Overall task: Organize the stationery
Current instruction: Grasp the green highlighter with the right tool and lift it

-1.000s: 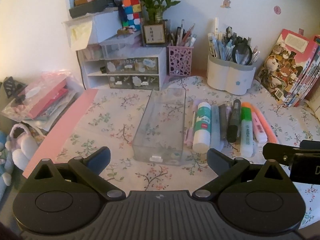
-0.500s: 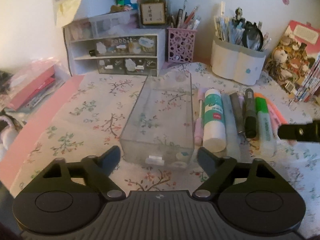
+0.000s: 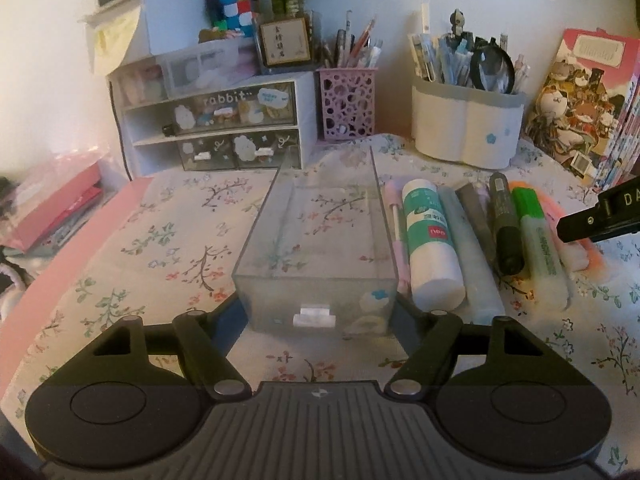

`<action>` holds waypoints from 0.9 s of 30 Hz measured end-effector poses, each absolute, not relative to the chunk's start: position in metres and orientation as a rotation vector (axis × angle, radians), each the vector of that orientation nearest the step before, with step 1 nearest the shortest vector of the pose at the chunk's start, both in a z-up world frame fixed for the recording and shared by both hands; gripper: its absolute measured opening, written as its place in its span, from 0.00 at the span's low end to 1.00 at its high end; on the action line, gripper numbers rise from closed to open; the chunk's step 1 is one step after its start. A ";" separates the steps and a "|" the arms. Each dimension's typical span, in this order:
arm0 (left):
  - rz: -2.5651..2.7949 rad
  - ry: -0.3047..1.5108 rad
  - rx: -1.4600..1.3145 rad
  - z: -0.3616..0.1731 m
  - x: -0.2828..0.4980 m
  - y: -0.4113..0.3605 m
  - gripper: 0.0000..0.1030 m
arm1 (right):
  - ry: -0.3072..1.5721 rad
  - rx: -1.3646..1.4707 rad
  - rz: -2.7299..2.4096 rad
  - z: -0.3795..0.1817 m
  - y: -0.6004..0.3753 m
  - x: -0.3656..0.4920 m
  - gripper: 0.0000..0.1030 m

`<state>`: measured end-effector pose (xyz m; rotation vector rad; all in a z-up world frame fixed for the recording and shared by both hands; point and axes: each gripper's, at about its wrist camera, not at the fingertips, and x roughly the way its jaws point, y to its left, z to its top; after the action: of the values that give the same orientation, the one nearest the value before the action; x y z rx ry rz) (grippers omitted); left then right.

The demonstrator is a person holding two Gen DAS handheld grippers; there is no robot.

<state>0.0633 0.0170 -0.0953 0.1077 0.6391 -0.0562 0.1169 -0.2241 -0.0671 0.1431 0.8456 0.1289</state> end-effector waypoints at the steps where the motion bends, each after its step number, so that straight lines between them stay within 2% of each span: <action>1: -0.053 0.635 0.099 -0.096 0.063 0.017 0.71 | 0.839 0.149 0.139 -0.065 -0.222 0.117 0.28; 5: -0.022 0.622 0.087 -0.097 0.057 0.013 0.70 | 0.831 0.192 0.194 -0.060 -0.212 0.117 0.28; 13: -0.018 0.599 0.082 -0.099 0.049 0.010 0.70 | 0.894 0.087 0.193 -0.066 -0.181 0.124 0.24; 23: -0.020 0.597 0.085 -0.099 0.042 0.008 0.70 | 0.935 0.292 0.199 -0.069 -0.210 0.120 0.17; 24: -0.019 0.597 0.086 -0.099 0.041 0.007 0.70 | 0.939 0.315 0.200 -0.070 -0.212 0.120 0.16; 27: -0.020 0.600 0.087 -0.098 0.041 0.007 0.70 | 0.913 0.369 0.203 -0.063 -0.218 0.114 0.00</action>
<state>0.0406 0.0074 -0.0983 0.0870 0.6003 -0.0203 0.1140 -0.2181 -0.0633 0.3688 0.9129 0.2026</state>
